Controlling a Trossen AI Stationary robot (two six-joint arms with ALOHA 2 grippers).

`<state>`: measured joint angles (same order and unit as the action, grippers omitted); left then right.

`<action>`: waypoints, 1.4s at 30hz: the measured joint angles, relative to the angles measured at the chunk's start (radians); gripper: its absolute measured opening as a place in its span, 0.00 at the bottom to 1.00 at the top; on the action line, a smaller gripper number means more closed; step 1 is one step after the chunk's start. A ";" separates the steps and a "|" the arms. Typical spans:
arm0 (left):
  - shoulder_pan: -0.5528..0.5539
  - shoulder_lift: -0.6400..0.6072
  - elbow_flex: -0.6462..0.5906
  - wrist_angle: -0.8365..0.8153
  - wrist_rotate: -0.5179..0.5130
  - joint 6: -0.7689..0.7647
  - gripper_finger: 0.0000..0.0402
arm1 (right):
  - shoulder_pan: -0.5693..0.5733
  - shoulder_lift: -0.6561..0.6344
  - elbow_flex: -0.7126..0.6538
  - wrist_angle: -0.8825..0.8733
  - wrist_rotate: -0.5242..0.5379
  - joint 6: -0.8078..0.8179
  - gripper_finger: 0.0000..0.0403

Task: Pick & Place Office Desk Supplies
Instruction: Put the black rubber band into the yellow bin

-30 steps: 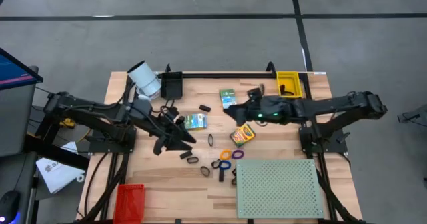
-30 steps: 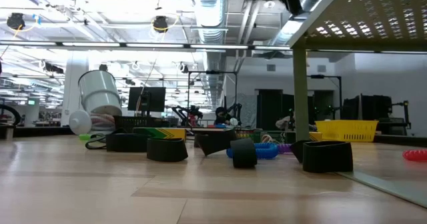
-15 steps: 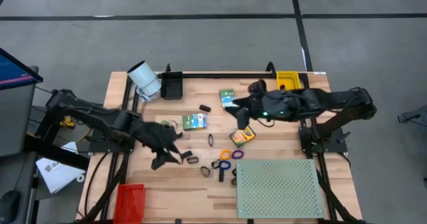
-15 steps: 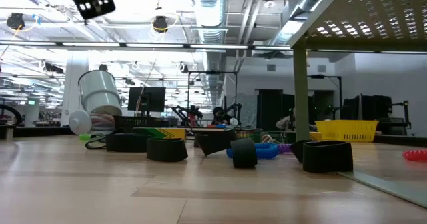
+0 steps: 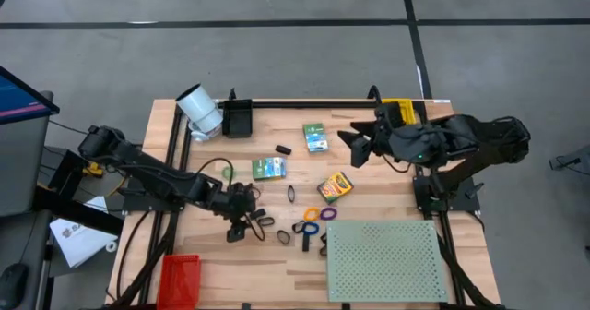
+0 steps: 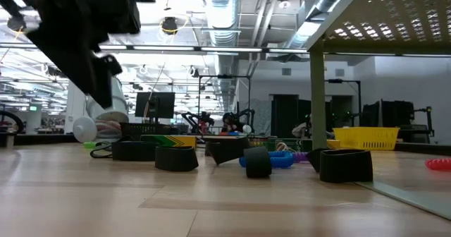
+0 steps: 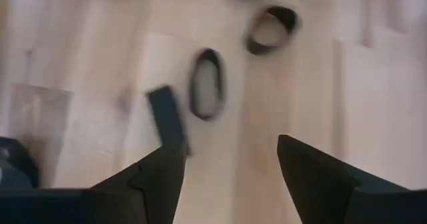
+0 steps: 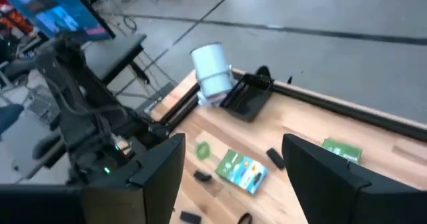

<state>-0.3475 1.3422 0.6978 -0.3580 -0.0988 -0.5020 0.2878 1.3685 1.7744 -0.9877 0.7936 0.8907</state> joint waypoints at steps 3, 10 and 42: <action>0.017 0.047 -0.025 0.051 -0.048 0.001 0.58 | 0.000 0.000 -0.002 -0.009 0.010 0.003 0.61; 0.016 0.187 -0.054 0.156 -0.066 0.027 0.55 | 0.000 -0.001 -0.002 -0.003 0.020 0.003 0.61; 0.390 -0.197 0.035 0.677 0.417 -0.163 0.00 | 0.031 -0.001 -0.002 0.072 -0.210 -0.389 0.61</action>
<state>0.0425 1.1451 0.7328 0.3189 0.3185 -0.6646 0.3187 1.3670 1.7725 -0.9161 0.5832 0.5019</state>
